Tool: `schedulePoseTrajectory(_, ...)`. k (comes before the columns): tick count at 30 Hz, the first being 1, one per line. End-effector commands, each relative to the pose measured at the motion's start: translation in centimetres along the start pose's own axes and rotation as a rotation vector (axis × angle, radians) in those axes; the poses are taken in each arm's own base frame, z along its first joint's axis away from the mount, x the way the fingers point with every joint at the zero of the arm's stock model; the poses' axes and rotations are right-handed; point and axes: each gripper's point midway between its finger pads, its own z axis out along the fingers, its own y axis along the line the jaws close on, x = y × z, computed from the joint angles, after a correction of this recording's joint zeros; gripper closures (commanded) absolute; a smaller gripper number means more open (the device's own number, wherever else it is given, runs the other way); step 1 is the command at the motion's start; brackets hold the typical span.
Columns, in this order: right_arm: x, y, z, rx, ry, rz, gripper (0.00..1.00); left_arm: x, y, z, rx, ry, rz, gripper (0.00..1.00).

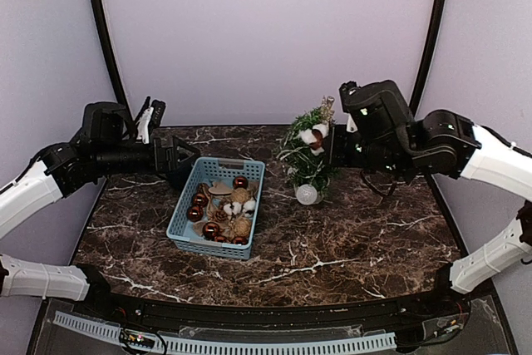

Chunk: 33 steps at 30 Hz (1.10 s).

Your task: Decorate the small christmas tree

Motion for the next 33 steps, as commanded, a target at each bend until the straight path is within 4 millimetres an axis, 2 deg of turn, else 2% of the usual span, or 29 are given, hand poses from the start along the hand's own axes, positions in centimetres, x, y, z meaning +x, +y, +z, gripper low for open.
schedulePoseTrajectory(1,-0.2,1.5,1.6,0.029,0.036,-0.050,1.00,0.0,0.6,0.0,0.020,0.027,0.091,0.10)
schedulePoseTrajectory(7,0.0,3.1,4.4,0.082,0.061,-0.105,1.00,0.1,1.6,0.8,0.021,0.028,0.109,0.10)
schedulePoseTrajectory(13,-0.6,1.7,6.6,0.251,0.088,-0.133,1.00,0.7,2.4,1.6,0.013,0.045,0.126,0.10)
schedulePoseTrajectory(23,0.7,-0.1,9.9,0.397,0.148,-0.166,1.00,1.5,3.6,1.9,-0.016,0.049,0.153,0.10)
schedulePoseTrajectory(33,0.4,-1.7,11.3,0.502,0.141,-0.173,1.00,2.2,4.6,1.9,-0.045,0.054,0.164,0.10)
